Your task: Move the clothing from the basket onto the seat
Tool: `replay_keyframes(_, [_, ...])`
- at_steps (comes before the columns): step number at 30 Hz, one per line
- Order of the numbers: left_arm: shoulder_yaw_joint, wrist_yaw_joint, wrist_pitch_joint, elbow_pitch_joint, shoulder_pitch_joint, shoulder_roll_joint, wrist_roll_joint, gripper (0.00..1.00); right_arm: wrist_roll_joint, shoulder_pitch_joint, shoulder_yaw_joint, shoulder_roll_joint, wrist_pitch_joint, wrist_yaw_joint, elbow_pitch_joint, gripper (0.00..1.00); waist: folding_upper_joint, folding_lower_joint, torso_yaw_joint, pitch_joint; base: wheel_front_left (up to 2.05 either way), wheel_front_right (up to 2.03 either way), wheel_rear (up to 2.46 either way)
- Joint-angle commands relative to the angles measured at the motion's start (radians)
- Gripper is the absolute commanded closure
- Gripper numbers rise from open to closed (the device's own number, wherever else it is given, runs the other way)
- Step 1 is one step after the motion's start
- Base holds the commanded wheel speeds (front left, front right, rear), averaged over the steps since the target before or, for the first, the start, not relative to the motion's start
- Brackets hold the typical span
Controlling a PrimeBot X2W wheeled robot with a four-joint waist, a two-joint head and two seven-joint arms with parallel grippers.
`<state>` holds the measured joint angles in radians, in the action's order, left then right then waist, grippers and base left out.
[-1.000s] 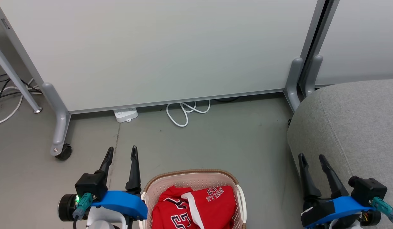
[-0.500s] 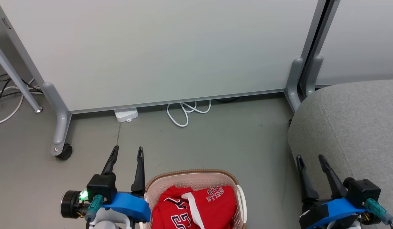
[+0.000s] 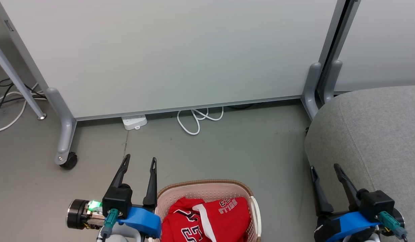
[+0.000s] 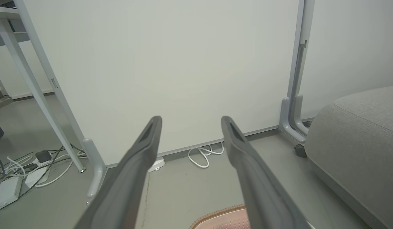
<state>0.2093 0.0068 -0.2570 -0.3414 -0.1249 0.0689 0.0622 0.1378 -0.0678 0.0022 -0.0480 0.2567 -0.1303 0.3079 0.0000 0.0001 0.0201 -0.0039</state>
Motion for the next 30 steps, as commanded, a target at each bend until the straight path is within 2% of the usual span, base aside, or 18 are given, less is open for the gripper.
replay_keyframes(1, [0.005,-0.004,-0.007,-0.002,-0.01,0.002,-0.021,0.0,-0.021,-0.005,0.002,-0.004,0.007,-0.001,0.003,0.0,0.0,-0.0001,0.001,-0.001,0.0,0.0,0.0])
replay_keyframes(19, [-0.005,-0.016,-0.01,-0.018,-0.006,-0.006,-0.032,0.0,-0.02,-0.002,0.004,-0.004,0.01,-0.001,0.012,0.0,0.0,-0.0001,0.005,-0.005,0.0,0.0,0.0])
replay_keyframes(30, [0.048,-0.072,-0.009,-0.104,-0.096,0.005,-0.06,0.0,-0.028,-0.022,0.018,-0.004,0.01,-0.001,0.007,0.0,0.0,-0.0001,-0.023,0.027,0.0,0.0,0.0])
